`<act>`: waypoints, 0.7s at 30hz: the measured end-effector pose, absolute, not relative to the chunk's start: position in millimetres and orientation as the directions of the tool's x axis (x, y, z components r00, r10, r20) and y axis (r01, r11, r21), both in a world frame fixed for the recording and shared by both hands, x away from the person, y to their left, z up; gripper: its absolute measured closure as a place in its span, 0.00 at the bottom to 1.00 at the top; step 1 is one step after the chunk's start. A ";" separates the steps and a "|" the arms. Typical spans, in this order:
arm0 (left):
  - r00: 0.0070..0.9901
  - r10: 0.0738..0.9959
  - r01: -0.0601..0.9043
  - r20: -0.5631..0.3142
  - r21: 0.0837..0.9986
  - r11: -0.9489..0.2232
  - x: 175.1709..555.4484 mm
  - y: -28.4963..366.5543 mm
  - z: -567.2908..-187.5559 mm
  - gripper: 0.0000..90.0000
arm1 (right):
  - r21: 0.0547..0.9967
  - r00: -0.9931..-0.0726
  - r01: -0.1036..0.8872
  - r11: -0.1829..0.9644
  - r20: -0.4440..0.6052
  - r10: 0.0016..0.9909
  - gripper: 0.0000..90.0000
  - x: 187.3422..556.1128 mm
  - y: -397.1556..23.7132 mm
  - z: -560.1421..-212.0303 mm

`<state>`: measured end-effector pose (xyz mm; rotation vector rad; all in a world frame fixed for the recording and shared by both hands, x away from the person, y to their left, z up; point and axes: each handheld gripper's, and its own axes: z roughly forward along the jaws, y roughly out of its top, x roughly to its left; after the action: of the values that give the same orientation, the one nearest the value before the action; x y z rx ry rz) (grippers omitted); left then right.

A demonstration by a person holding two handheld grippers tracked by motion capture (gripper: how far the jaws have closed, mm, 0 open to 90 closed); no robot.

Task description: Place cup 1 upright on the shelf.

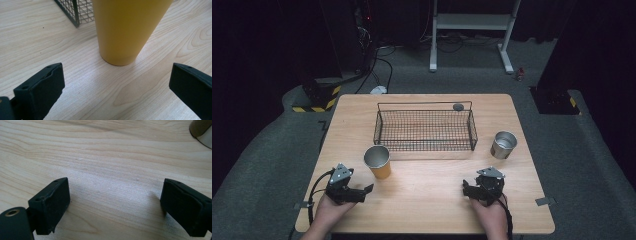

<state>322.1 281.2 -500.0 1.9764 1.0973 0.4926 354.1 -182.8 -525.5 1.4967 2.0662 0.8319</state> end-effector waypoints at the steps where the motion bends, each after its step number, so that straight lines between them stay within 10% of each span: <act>1: 0.545 0.837 0.521 -0.051 0.802 -0.291 321.6 281.4 -499.7 0.01 | 0.700 -0.308 0.677 0.229 -0.013 0.951 0.10 354.2 -182.9 -525.5; 21: 0.565 0.823 0.478 -0.048 0.833 -0.280 322.3 277.7 -492.4 0.00 | 0.699 -0.313 0.676 0.232 -0.013 0.950 0.10 354.3 -183.3 -525.5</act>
<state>322.3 277.7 -492.4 1.9326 1.0492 0.5036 354.3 -183.3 -525.5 1.4909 2.0719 0.8344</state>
